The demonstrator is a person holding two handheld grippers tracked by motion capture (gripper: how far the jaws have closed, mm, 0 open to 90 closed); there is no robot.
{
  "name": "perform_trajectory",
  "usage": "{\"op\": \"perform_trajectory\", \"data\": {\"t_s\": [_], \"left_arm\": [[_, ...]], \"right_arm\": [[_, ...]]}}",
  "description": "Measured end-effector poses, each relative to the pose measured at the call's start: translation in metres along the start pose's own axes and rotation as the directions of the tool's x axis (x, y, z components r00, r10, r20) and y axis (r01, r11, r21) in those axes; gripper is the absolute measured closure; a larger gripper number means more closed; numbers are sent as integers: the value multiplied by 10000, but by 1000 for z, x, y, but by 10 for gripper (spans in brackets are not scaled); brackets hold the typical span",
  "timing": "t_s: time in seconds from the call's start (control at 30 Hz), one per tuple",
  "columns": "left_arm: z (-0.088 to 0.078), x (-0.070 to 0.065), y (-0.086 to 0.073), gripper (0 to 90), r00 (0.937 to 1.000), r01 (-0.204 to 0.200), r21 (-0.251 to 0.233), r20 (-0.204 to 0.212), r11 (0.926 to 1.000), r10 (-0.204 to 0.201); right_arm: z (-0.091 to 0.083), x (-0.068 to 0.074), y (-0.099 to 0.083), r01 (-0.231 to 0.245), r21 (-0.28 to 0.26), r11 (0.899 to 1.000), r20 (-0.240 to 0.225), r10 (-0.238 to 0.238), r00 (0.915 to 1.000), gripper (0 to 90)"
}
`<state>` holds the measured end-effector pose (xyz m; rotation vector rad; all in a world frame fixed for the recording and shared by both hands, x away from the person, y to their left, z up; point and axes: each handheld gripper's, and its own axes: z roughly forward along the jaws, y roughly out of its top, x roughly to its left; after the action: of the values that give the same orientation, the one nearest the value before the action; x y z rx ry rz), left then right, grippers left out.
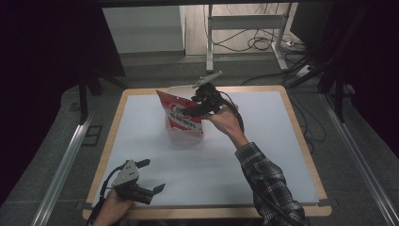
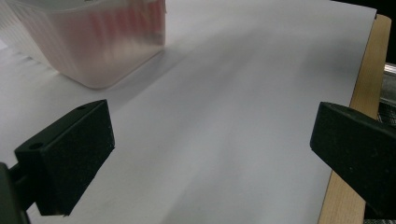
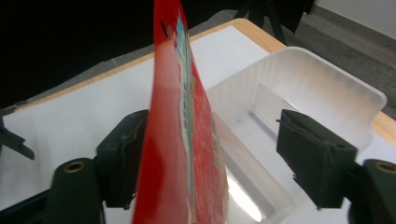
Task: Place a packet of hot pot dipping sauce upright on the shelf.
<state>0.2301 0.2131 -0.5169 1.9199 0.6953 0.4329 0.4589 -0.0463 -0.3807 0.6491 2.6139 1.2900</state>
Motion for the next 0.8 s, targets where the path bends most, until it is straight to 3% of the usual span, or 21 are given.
{"op": "perform_trajectory", "data": {"t_s": [0.3,0.8], "left_arm": [[0,0,0,0,10000,-7,28,7,10000,7],[1,-1,0,0,10000,-44,49,7,10000,44]], "right_arm": [[-9,4,-3,220,-286,9993,-29,-221,9998,142],[-28,4,-12,-159,-556,9983,-115,152,9998,45]]}}
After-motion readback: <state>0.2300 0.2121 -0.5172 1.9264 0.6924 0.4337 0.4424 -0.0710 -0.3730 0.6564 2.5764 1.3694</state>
